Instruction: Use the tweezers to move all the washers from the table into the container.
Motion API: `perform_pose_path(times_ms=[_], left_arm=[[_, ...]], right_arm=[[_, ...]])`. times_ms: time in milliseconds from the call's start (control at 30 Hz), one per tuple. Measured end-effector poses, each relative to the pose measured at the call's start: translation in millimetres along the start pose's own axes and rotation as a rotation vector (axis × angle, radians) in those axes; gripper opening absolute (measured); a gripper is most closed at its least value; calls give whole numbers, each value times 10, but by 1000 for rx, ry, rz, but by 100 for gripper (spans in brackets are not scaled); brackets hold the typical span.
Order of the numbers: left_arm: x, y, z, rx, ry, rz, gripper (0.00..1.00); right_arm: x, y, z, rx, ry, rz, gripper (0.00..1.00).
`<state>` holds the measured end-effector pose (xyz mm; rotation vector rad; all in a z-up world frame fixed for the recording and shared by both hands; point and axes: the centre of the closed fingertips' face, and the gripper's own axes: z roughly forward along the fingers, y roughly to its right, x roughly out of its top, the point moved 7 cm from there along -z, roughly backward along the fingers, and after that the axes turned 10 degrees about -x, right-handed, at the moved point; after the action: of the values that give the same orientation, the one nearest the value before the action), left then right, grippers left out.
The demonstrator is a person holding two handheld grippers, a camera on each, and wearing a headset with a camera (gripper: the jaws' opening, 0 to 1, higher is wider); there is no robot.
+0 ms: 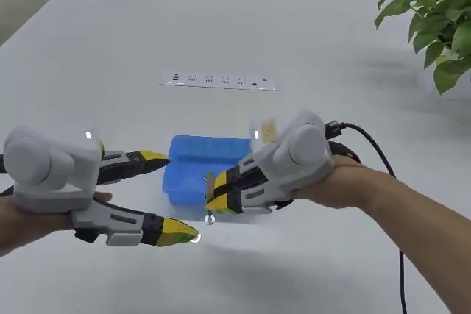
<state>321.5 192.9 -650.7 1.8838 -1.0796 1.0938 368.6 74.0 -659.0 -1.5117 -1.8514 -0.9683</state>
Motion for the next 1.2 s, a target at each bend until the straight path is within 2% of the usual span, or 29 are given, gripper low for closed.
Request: perform_pose_path(times_ms=[300, 733, 900, 1200], left_arm=[[74, -44, -21, 27, 40, 0, 99], [103, -111, -24, 28, 53, -10, 99], [124, -159, -16, 29, 56, -8, 99], [161, -251, 25, 23, 57, -6, 99]], right_arm=[[94, 143, -73, -13, 10, -1, 8], [100, 343, -116, -36, 14, 7, 8], [63, 435, -119, -51, 14, 15, 8], [-29, 505, -66, -60, 1, 23, 8]])
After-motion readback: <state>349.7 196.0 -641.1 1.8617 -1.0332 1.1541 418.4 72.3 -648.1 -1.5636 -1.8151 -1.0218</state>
